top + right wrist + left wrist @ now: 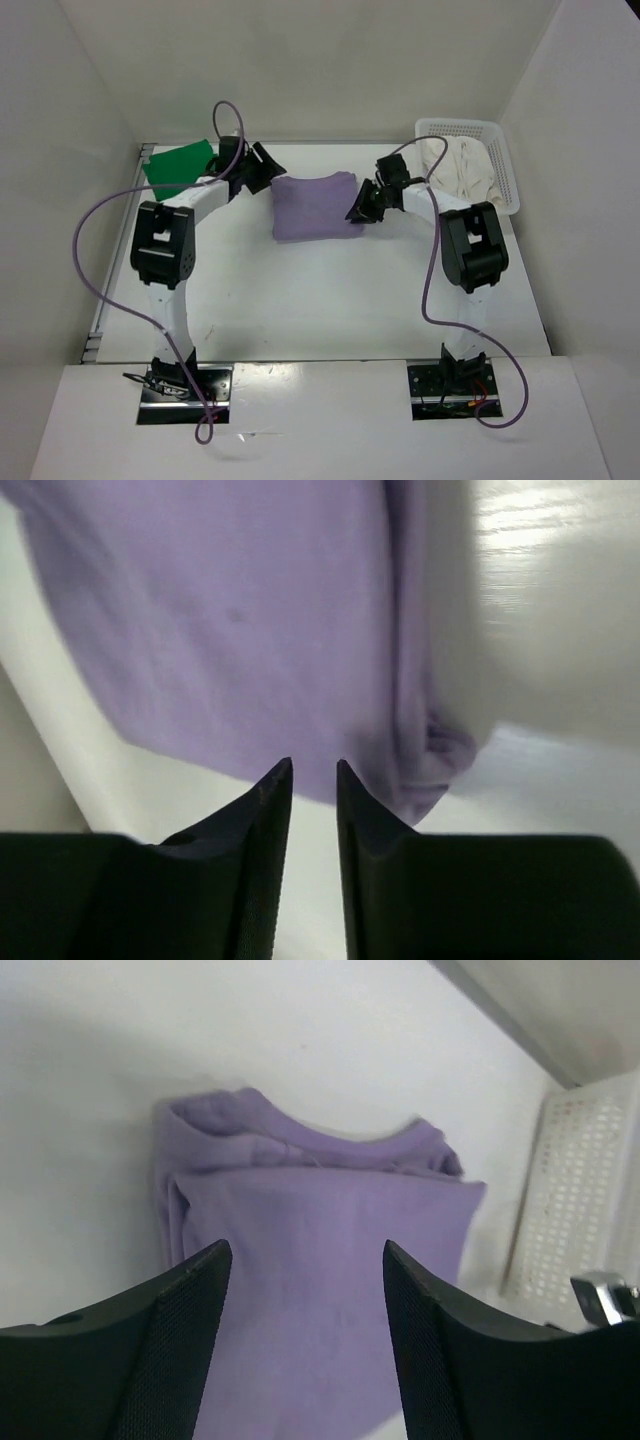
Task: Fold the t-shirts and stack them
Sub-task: Smooth out wrinkles on the folded tshirt, then put the neatly folded tshirt into the corner of the board with the left arm
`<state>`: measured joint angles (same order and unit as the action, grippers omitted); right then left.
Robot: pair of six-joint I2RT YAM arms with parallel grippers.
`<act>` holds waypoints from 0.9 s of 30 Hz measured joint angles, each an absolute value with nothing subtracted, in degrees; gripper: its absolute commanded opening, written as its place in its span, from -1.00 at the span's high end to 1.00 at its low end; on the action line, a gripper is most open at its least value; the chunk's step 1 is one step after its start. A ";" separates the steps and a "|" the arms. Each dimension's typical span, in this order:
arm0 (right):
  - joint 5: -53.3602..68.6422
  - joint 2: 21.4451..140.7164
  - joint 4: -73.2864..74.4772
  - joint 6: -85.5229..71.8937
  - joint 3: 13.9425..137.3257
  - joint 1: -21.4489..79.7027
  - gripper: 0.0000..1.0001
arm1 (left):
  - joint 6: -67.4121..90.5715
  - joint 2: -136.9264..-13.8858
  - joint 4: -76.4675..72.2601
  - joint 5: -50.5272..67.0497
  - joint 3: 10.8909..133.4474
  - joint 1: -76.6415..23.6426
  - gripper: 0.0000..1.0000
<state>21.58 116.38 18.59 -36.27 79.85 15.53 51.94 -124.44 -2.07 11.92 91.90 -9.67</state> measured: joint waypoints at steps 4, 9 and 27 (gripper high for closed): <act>21.37 111.02 19.03 -36.60 80.01 15.49 0.08 | 49.25 -110.85 -2.74 10.68 81.56 -9.63 -0.40; 21.23 99.85 18.68 -37.71 77.67 15.49 -0.11 | 45.17 -101.41 -2.94 10.39 74.78 -9.61 -0.50; 19.03 74.17 20.91 -39.35 59.42 15.49 -0.31 | 40.47 -116.60 -4.67 21.69 72.86 -7.42 -0.68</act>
